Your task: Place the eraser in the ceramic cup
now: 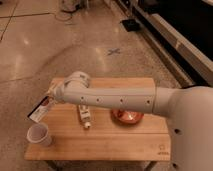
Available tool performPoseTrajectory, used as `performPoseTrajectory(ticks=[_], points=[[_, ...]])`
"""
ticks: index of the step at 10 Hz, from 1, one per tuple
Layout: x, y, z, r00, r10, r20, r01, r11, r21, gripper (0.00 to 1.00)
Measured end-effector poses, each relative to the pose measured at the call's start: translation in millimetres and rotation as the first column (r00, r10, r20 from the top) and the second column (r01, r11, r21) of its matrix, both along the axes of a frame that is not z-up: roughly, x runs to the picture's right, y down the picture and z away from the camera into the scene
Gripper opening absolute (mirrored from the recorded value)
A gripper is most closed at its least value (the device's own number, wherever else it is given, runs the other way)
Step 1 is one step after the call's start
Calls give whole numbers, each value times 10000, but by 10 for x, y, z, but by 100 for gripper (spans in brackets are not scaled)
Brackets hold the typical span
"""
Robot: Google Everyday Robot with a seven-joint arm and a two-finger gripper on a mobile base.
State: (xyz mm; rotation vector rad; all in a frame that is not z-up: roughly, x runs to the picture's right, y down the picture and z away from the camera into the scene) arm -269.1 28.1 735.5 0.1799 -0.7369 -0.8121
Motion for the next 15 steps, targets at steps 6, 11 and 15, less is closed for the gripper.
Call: performPoseTrajectory(ticks=[6, 11, 15], points=[[351, 140, -49, 9976, 222, 650, -248, 9990, 383, 0], [321, 274, -309, 9926, -395, 1152, 235, 9903, 1370, 0], [201, 214, -549, 9876, -337, 1534, 82, 9864, 1643, 0]])
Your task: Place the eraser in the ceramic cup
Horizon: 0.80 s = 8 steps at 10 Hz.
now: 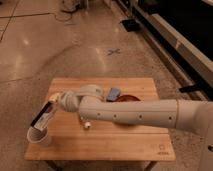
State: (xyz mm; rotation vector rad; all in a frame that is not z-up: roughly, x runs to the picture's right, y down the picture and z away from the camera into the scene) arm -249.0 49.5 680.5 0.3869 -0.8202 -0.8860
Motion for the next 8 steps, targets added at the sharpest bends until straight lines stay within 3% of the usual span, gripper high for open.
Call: performPoseTrajectory(ticks=[4, 8], points=[[-119, 36, -69, 9996, -290, 26, 288, 9978, 596, 0], [-230, 20, -44, 9988, -438, -233, 465, 9898, 1347, 0]])
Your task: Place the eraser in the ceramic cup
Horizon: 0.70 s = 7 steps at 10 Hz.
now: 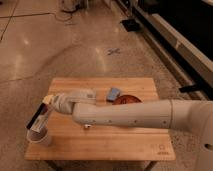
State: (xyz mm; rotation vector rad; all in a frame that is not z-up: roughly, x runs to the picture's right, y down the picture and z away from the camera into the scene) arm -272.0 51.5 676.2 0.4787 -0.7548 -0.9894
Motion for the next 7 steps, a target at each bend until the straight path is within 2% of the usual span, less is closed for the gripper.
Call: performPoseTrajectory(ticks=[2, 4, 7], points=[[-47, -32, 40, 9999, 59, -158, -54, 9996, 275, 7], [-84, -38, 74, 9994, 103, -339, -82, 9982, 598, 28], [-83, 61, 66, 9989, -18, -470, 64, 9953, 968, 59]])
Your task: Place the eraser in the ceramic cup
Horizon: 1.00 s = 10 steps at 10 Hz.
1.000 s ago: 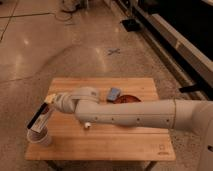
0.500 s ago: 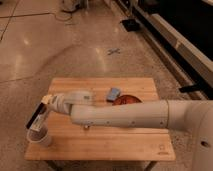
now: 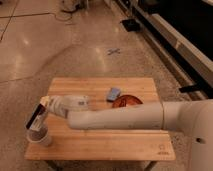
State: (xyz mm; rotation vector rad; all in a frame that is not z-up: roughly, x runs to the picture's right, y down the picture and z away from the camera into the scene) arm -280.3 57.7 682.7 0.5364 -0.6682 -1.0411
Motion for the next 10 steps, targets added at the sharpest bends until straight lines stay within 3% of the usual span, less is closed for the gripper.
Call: performPoseTrajectory(ticks=[2, 3, 10], points=[[42, 84, -8, 9999, -99, -84, 100, 9998, 186, 77], [47, 131, -13, 9998, -149, -107, 152, 9996, 257, 80], [17, 243, -169, 9997, -30, 259, 28, 10000, 84, 80]])
